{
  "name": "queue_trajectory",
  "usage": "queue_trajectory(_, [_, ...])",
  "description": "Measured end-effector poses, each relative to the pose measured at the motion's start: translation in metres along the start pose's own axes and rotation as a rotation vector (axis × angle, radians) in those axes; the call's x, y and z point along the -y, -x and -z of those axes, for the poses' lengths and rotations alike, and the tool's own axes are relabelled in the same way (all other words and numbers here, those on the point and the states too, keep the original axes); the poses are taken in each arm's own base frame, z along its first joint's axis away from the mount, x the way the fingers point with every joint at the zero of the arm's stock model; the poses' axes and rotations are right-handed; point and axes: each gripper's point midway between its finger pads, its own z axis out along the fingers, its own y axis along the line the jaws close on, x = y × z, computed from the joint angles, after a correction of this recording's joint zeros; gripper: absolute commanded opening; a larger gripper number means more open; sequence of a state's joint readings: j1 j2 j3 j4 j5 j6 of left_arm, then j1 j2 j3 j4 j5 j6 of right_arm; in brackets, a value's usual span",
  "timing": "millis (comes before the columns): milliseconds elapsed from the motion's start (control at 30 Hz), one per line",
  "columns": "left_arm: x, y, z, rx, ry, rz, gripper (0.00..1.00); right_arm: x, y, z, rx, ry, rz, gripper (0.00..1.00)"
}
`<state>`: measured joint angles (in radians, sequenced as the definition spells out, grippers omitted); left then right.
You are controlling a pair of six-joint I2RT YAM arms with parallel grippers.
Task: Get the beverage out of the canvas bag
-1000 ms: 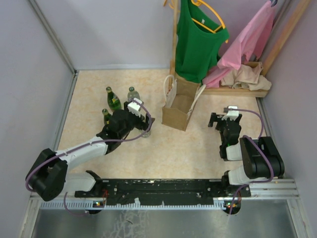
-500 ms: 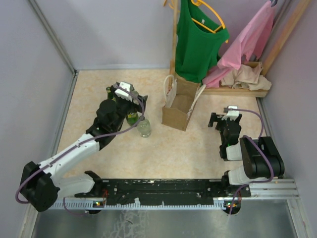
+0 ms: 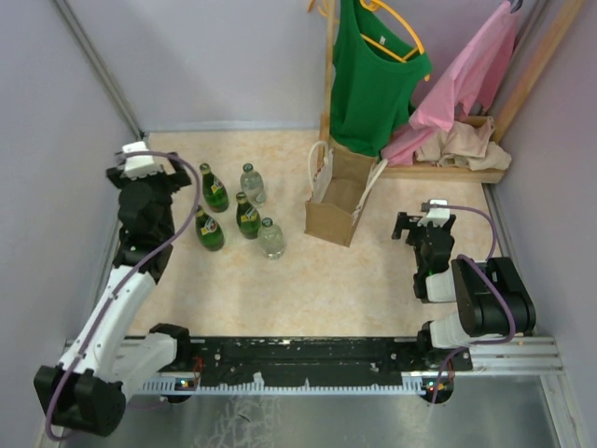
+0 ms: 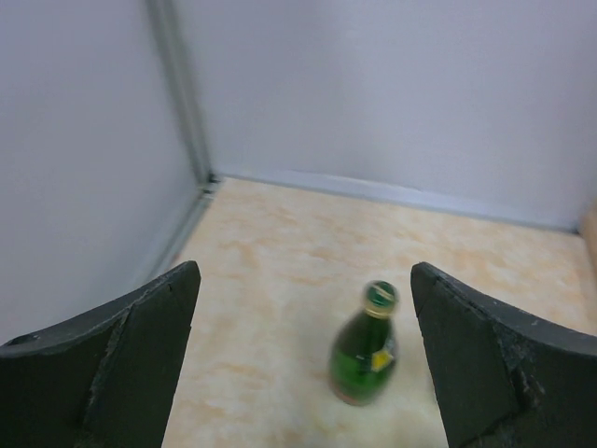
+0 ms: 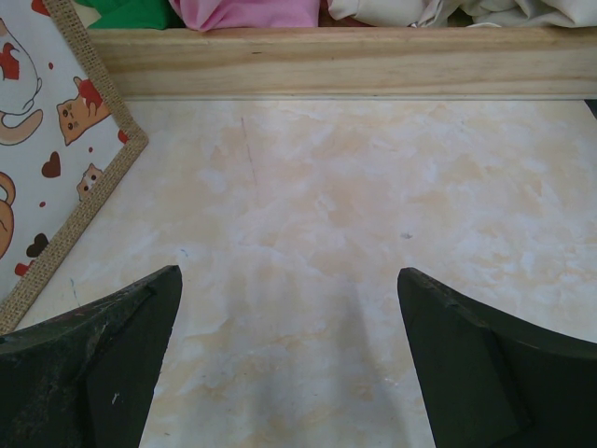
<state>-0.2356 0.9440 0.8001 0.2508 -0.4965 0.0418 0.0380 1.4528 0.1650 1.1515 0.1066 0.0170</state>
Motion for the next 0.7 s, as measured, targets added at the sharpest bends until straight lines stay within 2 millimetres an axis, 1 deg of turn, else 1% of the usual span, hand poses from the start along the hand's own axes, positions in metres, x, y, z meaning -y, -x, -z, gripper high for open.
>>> queue_trajectory(33, [-0.021,0.008,0.003,0.026,0.065,0.01,1.0,0.0,0.0,0.0,0.0,0.0,0.0,0.99])
queue_trajectory(67, [-0.036,0.014,0.004,0.043,0.109,0.016,1.0,0.0,0.0,0.0,0.0,0.0,0.0,0.99])
queue_trajectory(133, [-0.071,0.025,0.008,0.075,0.224,0.028,1.0,0.0,0.0,0.0,0.0,0.0,0.0,0.99])
queue_trajectory(167, [-0.082,0.027,0.009,0.082,0.259,0.031,1.0,0.0,0.0,0.0,0.0,0.0,0.0,0.99])
queue_trajectory(233, [-0.108,0.026,0.011,0.078,0.347,0.026,1.0,0.0,0.0,0.0,0.0,0.0,0.0,0.99])
queue_trajectory(333, [-0.138,0.015,0.015,0.037,0.452,0.009,1.0,0.0,0.0,0.0,0.0,0.0,0.0,0.99])
queue_trajectory(433, [-0.163,0.013,0.023,0.019,0.548,0.006,1.0,0.0,0.0,0.0,0.0,0.0,0.0,0.99])
queue_trajectory(500, [-0.174,0.016,0.03,0.023,0.594,0.011,1.0,0.0,0.0,0.0,0.0,0.0,0.0,0.99])
queue_trajectory(600, [-0.182,0.023,0.037,0.044,0.626,0.035,1.0,0.0,0.0,0.0,0.0,0.0,0.0,0.99])
queue_trajectory(700, [-0.181,0.026,0.039,0.058,0.625,0.053,1.0,0.0,0.0,0.0,0.0,0.0,0.0,0.99])
